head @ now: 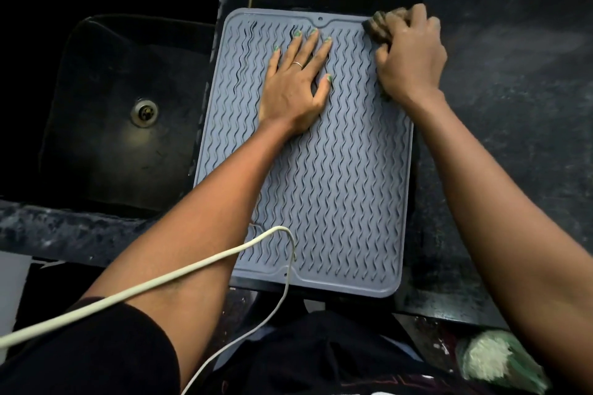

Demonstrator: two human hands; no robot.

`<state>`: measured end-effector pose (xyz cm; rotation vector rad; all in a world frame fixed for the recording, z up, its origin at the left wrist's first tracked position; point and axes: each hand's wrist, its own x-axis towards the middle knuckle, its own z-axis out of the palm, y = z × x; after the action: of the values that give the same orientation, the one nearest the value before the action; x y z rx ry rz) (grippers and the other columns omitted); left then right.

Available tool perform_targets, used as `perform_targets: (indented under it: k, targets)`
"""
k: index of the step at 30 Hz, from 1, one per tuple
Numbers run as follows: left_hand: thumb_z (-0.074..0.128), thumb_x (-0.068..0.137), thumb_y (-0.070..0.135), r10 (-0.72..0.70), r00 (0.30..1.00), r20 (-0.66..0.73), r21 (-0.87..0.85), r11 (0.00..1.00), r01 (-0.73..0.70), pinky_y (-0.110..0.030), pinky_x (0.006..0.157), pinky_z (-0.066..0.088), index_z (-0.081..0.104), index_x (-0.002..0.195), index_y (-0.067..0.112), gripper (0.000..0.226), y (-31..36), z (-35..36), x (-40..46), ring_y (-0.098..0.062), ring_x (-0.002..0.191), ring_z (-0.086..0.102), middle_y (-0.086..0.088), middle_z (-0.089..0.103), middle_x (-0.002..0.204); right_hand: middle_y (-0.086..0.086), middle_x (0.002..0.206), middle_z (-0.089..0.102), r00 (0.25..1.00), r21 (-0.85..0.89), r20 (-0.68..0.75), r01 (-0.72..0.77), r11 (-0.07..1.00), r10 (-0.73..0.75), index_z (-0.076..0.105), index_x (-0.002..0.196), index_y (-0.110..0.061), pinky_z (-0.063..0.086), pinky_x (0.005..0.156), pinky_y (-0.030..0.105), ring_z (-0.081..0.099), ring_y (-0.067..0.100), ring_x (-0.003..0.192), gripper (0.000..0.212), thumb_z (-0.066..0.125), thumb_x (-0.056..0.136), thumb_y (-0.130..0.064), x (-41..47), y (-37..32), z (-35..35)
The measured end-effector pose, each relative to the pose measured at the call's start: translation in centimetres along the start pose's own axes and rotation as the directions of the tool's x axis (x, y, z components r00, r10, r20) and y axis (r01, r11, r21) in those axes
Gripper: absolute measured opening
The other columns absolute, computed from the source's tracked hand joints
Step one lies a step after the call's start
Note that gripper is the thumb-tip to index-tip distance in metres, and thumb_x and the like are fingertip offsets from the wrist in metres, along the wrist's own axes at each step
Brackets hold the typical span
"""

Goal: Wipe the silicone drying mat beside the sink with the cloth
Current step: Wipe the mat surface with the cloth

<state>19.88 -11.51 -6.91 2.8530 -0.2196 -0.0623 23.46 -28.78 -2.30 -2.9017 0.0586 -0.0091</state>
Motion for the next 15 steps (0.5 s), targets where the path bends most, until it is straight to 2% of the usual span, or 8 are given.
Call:
perform_targets:
  k: [5,11,13,15]
  targets:
    - [0.032,0.098,0.041,-0.001,1.000,0.000,-0.003,1.000,0.001,-0.040,0.123,0.002,0.017,0.154,0.031,0.059,-0.1,0.0,0.1,-0.017,0.151,0.007,0.005,0.013,0.163,0.012,0.124,0.047,0.997,0.008,0.000,0.082,0.997,-0.082,0.057,0.118,-0.009,0.046,0.076,0.044,0.046,0.033,0.111,0.036,0.051,0.085,-0.019,-3.7,0.3,-0.5]
    - [0.033,0.098,0.041,-0.003,1.000,0.000,-0.008,1.000,0.003,-0.040,0.123,0.002,0.018,0.154,0.031,0.059,0.0,0.1,0.0,-0.017,0.151,0.008,0.004,0.014,0.163,0.010,0.112,0.052,0.986,-0.012,0.076,0.150,0.989,-0.149,0.060,0.108,-0.008,0.044,0.061,0.035,0.052,0.030,0.099,0.030,0.055,0.083,-0.022,-14.5,-0.1,-1.7]
    - [0.033,0.097,0.041,-0.006,1.000,-0.004,-0.011,1.000,0.006,-0.040,0.123,0.002,0.018,0.154,0.030,0.059,0.0,0.0,0.0,-0.017,0.151,0.008,0.004,0.014,0.163,0.006,0.108,0.052,0.978,-0.015,0.156,0.145,0.989,-0.141,0.063,0.106,-0.012,0.038,0.060,0.031,0.053,0.029,0.098,0.028,0.055,0.082,-0.025,-15.5,0.0,-2.4]
    - [0.032,0.097,0.041,-0.008,1.000,-0.005,-0.010,1.000,0.008,-0.040,0.123,0.002,0.018,0.154,0.030,0.060,0.0,-0.1,0.0,-0.016,0.151,0.007,0.004,0.014,0.163,0.003,0.103,0.054,0.978,0.095,0.197,0.054,0.994,-0.072,0.067,0.105,-0.022,0.040,0.067,0.032,0.055,0.028,0.099,0.027,0.055,0.081,-0.027,-14.0,0.2,-3.5]
